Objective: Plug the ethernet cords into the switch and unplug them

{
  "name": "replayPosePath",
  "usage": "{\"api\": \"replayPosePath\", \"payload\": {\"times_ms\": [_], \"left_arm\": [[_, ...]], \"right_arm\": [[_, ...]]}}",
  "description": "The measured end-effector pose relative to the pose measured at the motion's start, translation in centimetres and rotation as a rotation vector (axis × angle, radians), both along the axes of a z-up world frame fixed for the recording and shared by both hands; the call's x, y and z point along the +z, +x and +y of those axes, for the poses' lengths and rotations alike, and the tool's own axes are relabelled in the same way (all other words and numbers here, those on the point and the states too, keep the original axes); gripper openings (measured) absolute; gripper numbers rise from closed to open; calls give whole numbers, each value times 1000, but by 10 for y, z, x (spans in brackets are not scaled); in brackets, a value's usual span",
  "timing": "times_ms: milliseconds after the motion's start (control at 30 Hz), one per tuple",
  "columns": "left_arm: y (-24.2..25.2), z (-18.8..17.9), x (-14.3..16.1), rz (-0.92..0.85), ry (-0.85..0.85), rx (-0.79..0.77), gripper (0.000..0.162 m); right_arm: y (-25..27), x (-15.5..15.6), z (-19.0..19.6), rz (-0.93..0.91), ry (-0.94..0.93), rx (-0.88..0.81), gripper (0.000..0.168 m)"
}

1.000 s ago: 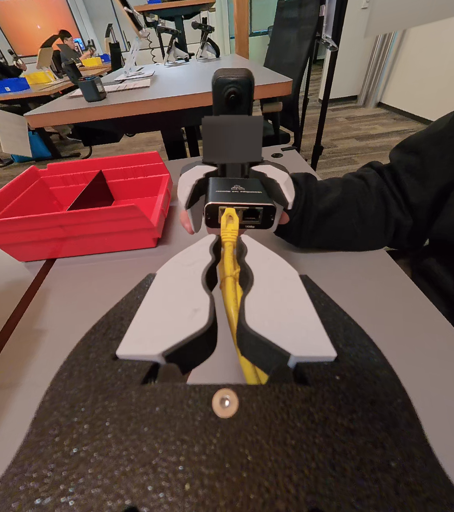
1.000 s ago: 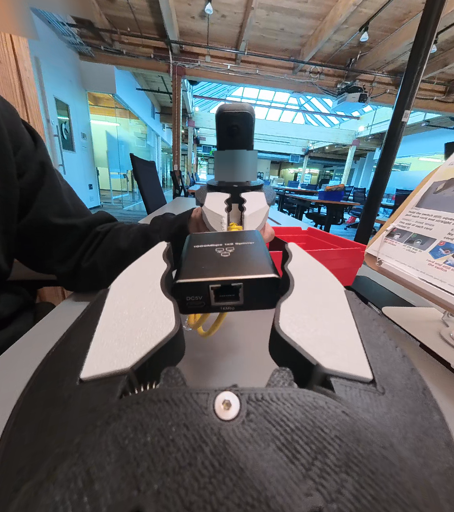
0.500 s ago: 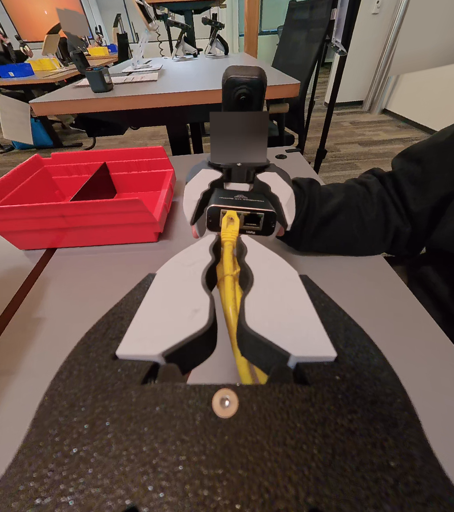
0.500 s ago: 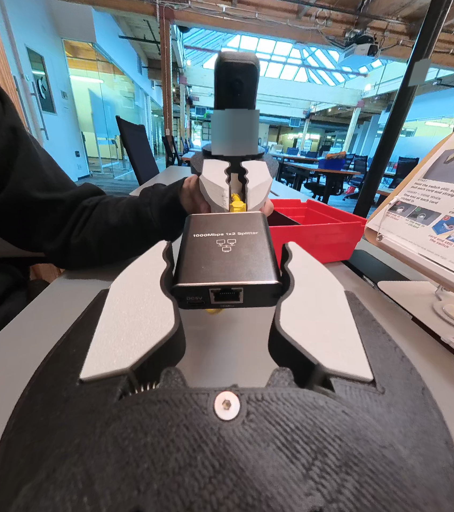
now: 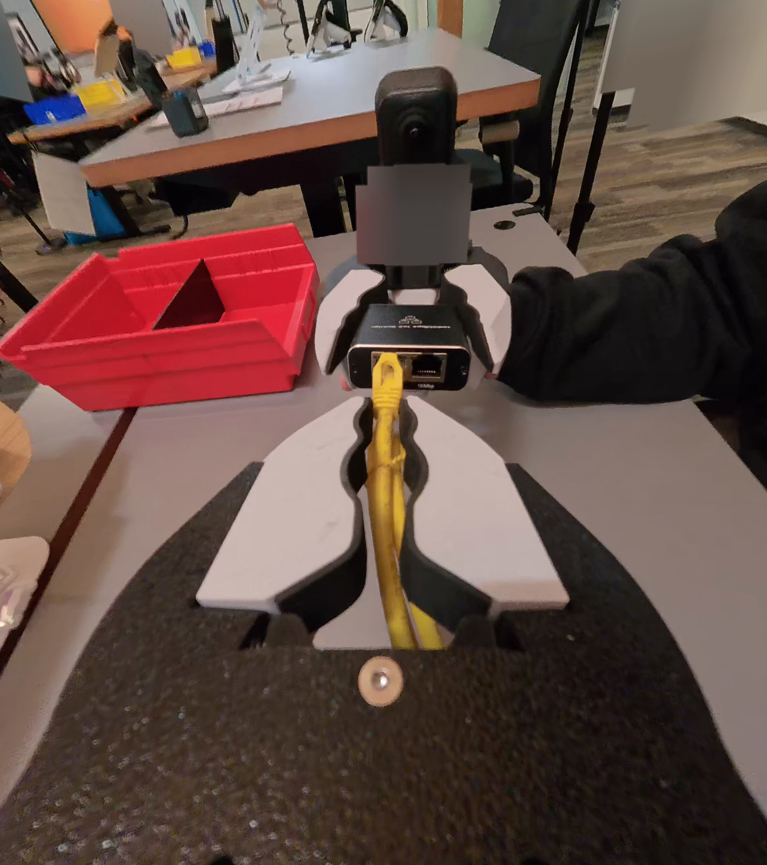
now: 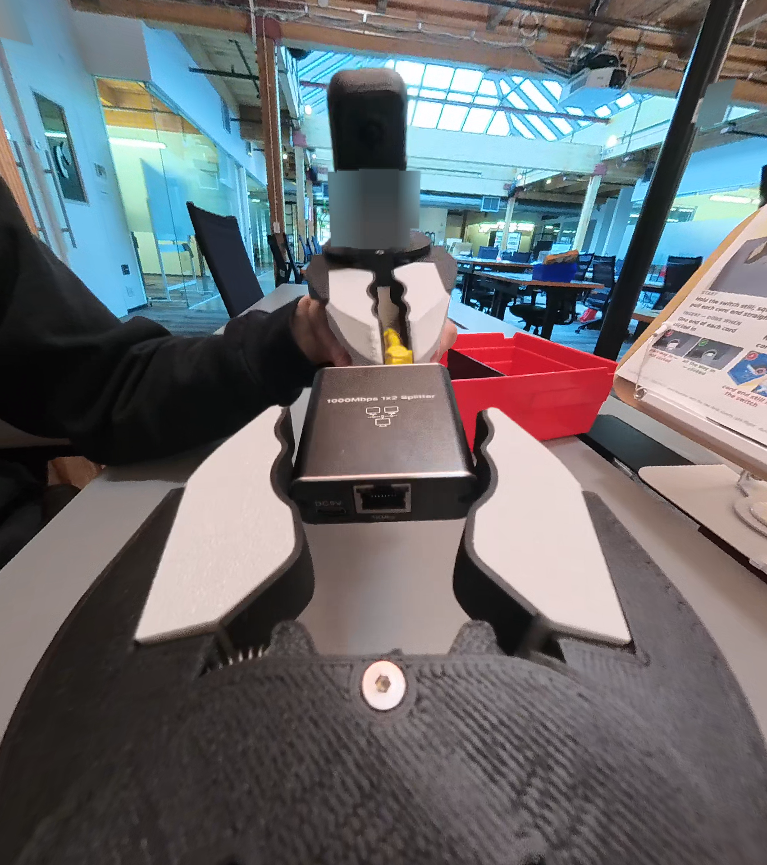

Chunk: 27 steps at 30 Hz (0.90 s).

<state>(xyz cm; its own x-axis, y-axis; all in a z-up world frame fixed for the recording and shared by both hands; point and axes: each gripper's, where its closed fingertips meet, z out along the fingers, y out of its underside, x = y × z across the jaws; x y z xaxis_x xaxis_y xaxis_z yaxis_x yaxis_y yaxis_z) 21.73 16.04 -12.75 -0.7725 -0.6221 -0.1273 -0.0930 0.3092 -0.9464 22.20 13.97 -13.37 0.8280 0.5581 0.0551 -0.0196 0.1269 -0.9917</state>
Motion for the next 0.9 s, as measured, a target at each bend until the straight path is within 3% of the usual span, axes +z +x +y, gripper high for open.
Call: {"api": "replayPosePath", "payload": {"times_ms": [167, 467, 733, 900], "left_arm": [[-2, -4, 12, -81, -72, -41, 11], [2, -6, 16, -44, -154, -22, 11], [-4, 0, 4, -41, 109, 30, 11], [-5, -3, 13, -51, 23, 11, 11]], "right_arm": [[-3, 9, -3, 60, 36, 37, 76], [1, 9, -3, 63, 38, 20, 76], [-6, -1, 3, -6, -11, 15, 76], [-12, -14, 8, -46, -71, 22, 75]]}}
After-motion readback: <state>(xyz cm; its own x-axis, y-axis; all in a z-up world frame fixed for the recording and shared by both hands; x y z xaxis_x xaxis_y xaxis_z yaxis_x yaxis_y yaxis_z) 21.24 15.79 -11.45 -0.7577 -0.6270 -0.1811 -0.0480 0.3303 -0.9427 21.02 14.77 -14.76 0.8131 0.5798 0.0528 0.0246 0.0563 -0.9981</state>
